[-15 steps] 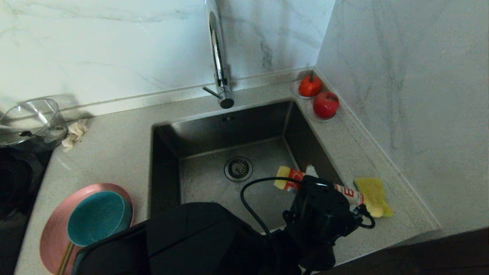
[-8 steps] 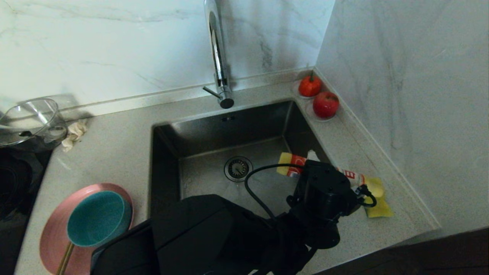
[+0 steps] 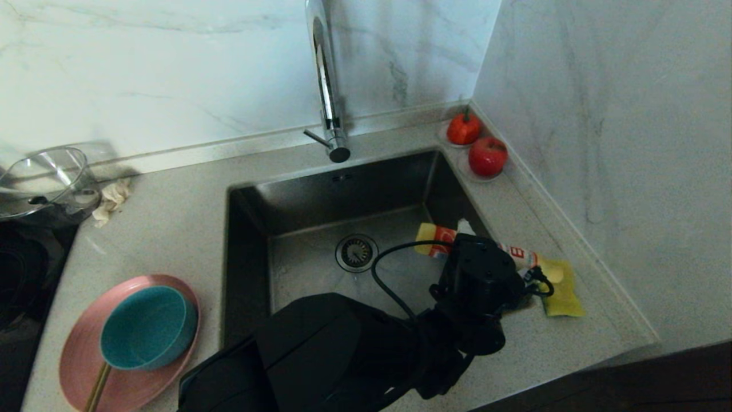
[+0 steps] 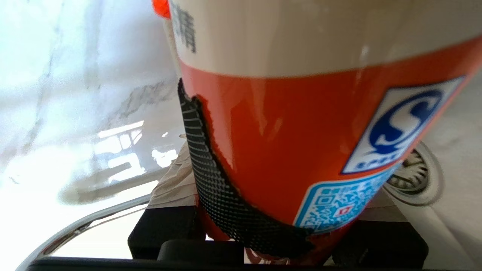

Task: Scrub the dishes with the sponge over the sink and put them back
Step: Squeeze it onto the sponge

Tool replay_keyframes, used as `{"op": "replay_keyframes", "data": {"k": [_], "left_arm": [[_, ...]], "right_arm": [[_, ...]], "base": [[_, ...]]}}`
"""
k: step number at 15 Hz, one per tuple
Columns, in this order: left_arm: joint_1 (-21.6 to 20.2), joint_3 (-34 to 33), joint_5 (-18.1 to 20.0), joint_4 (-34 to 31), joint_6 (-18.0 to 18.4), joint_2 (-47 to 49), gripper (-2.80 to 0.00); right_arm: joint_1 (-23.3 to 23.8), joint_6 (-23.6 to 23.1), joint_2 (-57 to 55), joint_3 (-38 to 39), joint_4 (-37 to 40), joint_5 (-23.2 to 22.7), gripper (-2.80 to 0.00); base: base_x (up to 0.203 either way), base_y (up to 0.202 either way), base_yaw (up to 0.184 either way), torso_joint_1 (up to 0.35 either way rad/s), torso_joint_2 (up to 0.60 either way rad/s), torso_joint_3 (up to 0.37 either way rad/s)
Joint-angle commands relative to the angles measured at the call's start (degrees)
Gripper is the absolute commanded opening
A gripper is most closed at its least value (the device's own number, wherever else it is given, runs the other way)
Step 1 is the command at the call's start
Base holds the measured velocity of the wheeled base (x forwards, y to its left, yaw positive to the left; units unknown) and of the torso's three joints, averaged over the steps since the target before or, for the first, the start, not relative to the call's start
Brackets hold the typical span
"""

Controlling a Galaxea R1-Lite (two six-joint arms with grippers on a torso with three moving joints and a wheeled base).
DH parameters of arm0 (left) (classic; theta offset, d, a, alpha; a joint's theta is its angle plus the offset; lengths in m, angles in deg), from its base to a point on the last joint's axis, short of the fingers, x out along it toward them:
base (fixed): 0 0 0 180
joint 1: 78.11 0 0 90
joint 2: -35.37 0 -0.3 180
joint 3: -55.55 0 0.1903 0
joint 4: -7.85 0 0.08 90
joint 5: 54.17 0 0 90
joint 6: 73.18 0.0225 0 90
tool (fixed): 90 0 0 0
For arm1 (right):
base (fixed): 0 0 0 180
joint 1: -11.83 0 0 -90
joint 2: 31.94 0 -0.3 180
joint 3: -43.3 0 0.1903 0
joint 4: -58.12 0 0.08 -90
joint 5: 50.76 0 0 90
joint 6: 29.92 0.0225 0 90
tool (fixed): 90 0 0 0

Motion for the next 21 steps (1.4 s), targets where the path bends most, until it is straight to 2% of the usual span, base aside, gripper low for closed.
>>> {"op": "replay_keyframes", "data": {"k": [1, 6, 11, 16, 21], "left_arm": [[-0.93, 2.15, -0.27, -0.01, 0.85, 1.82, -2.8], [-1.03, 2.7, -0.03, 0.89, 0.72, 1.0, -2.8], [-0.94, 2.85, -0.01, 5.04, 0.67, -0.77, -2.8], [-0.36, 2.8, -0.01, 5.27, 0.41, -4.22, -2.8], [0.15, -2.95, -0.44, 5.37, 0.33, -12.42, -2.8]], "right_arm": [[0.08, 0.0, 0.01, 0.01, 0.04, 0.02, -2.8], [0.04, 0.0, 0.01, 0.01, 0.04, 0.02, -2.8], [0.0, 0.0, 0.01, 0.01, 0.04, 0.02, -2.8], [0.01, 0.0, 0.01, 0.01, 0.04, 0.02, -2.8], [0.0, 0.0, 0.01, 0.01, 0.04, 0.02, -2.8]], "base": [[0.0, 0.0, 0.0, 0.0, 0.0, 0.0], [0.0, 0.0, 0.0, 0.0, 0.0, 0.0], [0.0, 0.0, 0.0, 0.0, 0.0, 0.0], [0.0, 0.0, 0.0, 0.0, 0.0, 0.0], [0.0, 0.0, 0.0, 0.0, 0.0, 0.0]]}}
